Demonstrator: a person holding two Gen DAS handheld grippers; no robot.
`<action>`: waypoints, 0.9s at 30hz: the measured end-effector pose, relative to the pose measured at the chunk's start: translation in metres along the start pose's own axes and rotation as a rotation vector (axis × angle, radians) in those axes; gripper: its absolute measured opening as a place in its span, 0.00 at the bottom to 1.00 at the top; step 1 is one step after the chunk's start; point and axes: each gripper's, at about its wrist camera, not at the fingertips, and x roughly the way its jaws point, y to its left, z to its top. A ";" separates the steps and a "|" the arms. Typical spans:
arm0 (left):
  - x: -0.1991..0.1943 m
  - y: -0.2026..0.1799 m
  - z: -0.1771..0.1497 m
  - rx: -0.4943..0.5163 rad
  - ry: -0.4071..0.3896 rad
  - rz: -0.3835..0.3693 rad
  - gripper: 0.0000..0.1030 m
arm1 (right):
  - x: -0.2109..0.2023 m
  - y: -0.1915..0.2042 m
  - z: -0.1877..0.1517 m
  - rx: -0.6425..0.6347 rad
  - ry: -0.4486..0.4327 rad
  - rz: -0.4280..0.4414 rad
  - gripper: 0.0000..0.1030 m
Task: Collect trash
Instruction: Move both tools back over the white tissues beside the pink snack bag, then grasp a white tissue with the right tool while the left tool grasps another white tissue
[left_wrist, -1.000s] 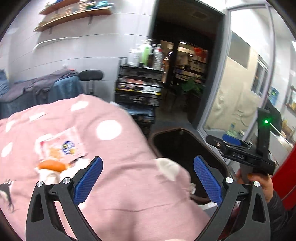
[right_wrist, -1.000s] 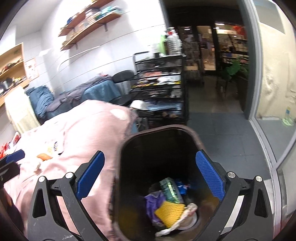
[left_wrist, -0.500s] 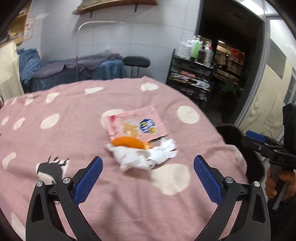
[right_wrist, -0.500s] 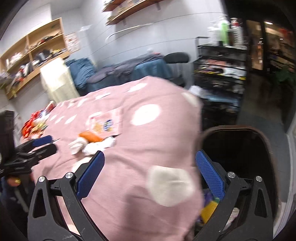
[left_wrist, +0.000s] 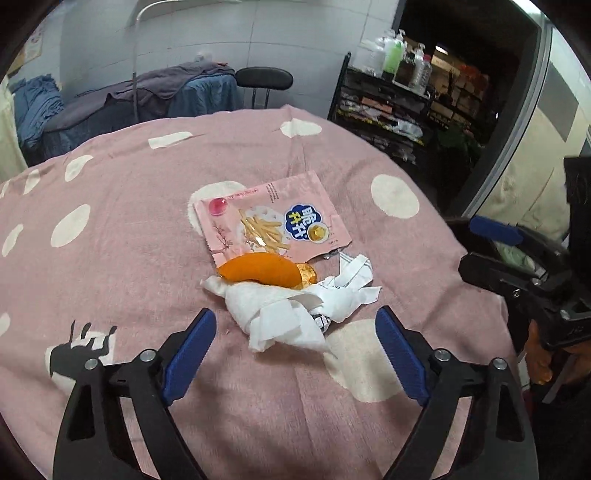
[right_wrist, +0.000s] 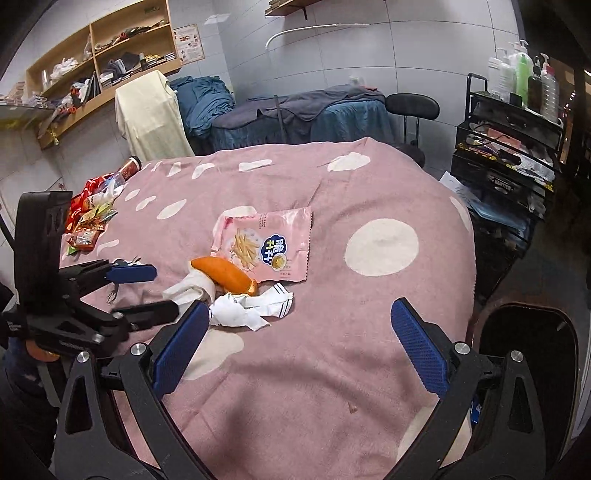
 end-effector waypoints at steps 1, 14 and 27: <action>0.006 -0.002 0.001 0.015 0.023 0.013 0.69 | 0.002 0.001 0.002 -0.003 0.003 0.001 0.95; -0.027 0.027 -0.020 -0.104 -0.085 0.018 0.02 | 0.045 0.027 0.010 -0.172 0.162 0.035 0.94; -0.067 0.035 -0.033 -0.207 -0.212 0.038 0.02 | 0.112 0.078 0.005 -0.446 0.385 -0.018 0.40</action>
